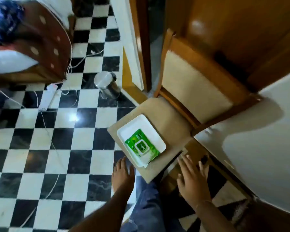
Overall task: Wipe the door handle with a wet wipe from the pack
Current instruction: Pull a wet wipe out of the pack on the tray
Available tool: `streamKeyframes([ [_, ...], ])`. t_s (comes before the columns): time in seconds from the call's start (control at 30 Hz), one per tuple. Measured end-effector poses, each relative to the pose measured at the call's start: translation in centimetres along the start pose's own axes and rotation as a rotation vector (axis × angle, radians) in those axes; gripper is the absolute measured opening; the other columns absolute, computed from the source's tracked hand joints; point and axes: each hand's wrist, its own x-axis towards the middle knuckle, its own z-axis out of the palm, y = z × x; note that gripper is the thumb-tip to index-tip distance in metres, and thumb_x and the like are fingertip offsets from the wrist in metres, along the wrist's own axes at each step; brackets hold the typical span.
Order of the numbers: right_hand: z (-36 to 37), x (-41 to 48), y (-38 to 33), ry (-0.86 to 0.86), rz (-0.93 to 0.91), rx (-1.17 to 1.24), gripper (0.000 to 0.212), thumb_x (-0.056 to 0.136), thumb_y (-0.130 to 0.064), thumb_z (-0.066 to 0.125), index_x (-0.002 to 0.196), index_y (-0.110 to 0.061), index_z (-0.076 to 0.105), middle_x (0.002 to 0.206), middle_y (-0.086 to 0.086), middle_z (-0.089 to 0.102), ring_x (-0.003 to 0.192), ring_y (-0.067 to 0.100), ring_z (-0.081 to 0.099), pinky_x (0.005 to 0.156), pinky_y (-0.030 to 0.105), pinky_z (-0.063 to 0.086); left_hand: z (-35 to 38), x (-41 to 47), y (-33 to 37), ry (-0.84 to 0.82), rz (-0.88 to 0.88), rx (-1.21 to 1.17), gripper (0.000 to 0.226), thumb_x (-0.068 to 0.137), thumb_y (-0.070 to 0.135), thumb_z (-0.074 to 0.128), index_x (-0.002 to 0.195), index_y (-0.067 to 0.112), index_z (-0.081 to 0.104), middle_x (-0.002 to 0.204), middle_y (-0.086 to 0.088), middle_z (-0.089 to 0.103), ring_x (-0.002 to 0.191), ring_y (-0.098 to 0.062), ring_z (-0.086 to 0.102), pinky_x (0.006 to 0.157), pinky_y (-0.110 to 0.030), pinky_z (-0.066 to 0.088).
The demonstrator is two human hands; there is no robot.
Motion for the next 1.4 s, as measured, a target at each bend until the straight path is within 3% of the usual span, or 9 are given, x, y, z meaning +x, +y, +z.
streamKeyframes([
  [0.17, 8.0, 6.9, -3.5, -0.368, -0.120, -0.039, 0.063, 0.101, -0.029, 0.046, 0.163, -0.023, 0.036, 0.175, -0.006, 0.024, 0.164, 0.013, 0.016, 0.133, 0.046, 0.003, 6.2, 7.4, 1.6, -0.155, 0.026, 0.014, 0.066, 0.107, 0.043, 0.051, 0.167, 0.024, 0.033, 0.175, -0.005, 0.032, 0.152, -0.033, 0.044, 0.121, -0.046, 0.040],
  [0.37, 13.7, 12.6, -3.5, -0.501, -0.120, -0.002, 0.070, 0.102, -0.030, 0.051, 0.166, -0.019, 0.027, 0.177, -0.004, 0.017, 0.164, 0.016, 0.014, 0.132, 0.046, 0.004, 9.7, 14.3, 4.2, -0.113, 0.049, 0.063, 0.070, 0.101, 0.057, 0.052, 0.165, 0.039, 0.032, 0.176, 0.002, 0.027, 0.151, -0.035, 0.044, 0.111, -0.052, 0.050],
  [0.57, 15.7, 16.6, -3.7, -0.529, -0.244, 0.012, 0.073, 0.099, -0.032, 0.058, 0.164, -0.012, 0.032, 0.175, 0.003, 0.022, 0.158, 0.026, 0.029, 0.128, 0.037, 0.020, 11.4, 17.5, 5.6, -0.039, 0.021, 0.162, 0.073, 0.092, 0.068, 0.058, 0.156, 0.036, 0.041, 0.159, -0.009, 0.043, 0.117, -0.039, 0.071, 0.087, -0.049, 0.060],
  [0.73, 16.0, 17.9, -4.1, -0.630, -0.198, 0.021, 0.065, 0.098, -0.031, 0.056, 0.159, -0.019, 0.037, 0.173, 0.000, 0.024, 0.134, 0.038, 0.051, 0.113, 0.045, 0.042, 11.9, 17.8, 6.5, -0.071, -0.006, 0.076, 0.073, 0.090, 0.050, 0.064, 0.158, 0.032, 0.044, 0.156, -0.012, 0.040, 0.113, -0.043, 0.069, 0.092, -0.049, 0.061],
  [0.83, 16.2, 18.2, -3.6, -0.675, -0.186, 0.016, 0.062, 0.100, -0.032, 0.056, 0.157, -0.016, 0.039, 0.173, 0.002, 0.026, 0.135, 0.040, 0.051, 0.114, 0.046, 0.045, 11.8, 17.6, 5.7, -0.060, 0.048, -0.010, 0.063, 0.092, 0.038, 0.061, 0.154, 0.028, 0.052, 0.159, -0.007, 0.044, 0.117, -0.041, 0.070, 0.096, -0.049, 0.063],
  [0.9, 16.2, 18.5, -3.5, -0.665, -0.147, 0.050, 0.058, 0.100, -0.027, 0.054, 0.156, -0.017, 0.042, 0.166, 0.006, 0.040, 0.133, 0.041, 0.054, 0.111, 0.046, 0.047, 11.5, 17.5, 4.0, -0.035, 0.014, -0.216, 0.054, 0.092, 0.031, 0.057, 0.146, 0.031, 0.061, 0.156, 0.002, 0.052, 0.119, -0.032, 0.071, 0.098, -0.050, 0.064],
  [1.03, 15.8, 19.9, -4.3, -0.475, -0.043, 0.130, 0.039, 0.101, -0.027, 0.049, 0.139, -0.022, 0.055, 0.119, 0.018, 0.074, 0.108, 0.044, 0.070, 0.083, 0.047, 0.059, 10.4, 16.1, 0.2, 0.033, -0.078, -0.487, 0.054, 0.094, 0.029, 0.060, 0.146, 0.038, 0.054, 0.146, 0.007, 0.057, 0.118, -0.019, 0.067, 0.099, -0.048, 0.063],
  [1.23, 16.9, 22.6, -6.7, -0.332, -0.124, 0.180, 0.042, 0.101, -0.034, 0.060, 0.142, -0.026, 0.059, 0.133, 0.007, 0.069, 0.115, 0.036, 0.071, 0.092, 0.043, 0.058, 10.1, 14.8, -1.6, -0.052, -0.102, -0.495, 0.067, 0.090, 0.035, 0.054, 0.151, 0.057, 0.034, 0.124, 0.001, 0.074, 0.091, -0.009, 0.075, 0.075, -0.036, 0.067],
  [1.4, 18.6, 23.2, -8.0, -0.311, -0.124, 0.079, 0.021, 0.097, -0.020, 0.065, 0.116, -0.024, 0.074, 0.125, 0.006, 0.067, 0.104, 0.036, 0.072, 0.082, 0.041, 0.059, 9.9, 15.7, -0.7, -0.060, -0.087, -0.434, 0.071, 0.092, 0.026, 0.058, 0.155, 0.047, 0.034, 0.137, -0.011, 0.071, 0.106, -0.029, 0.076, 0.088, -0.051, 0.068],
])
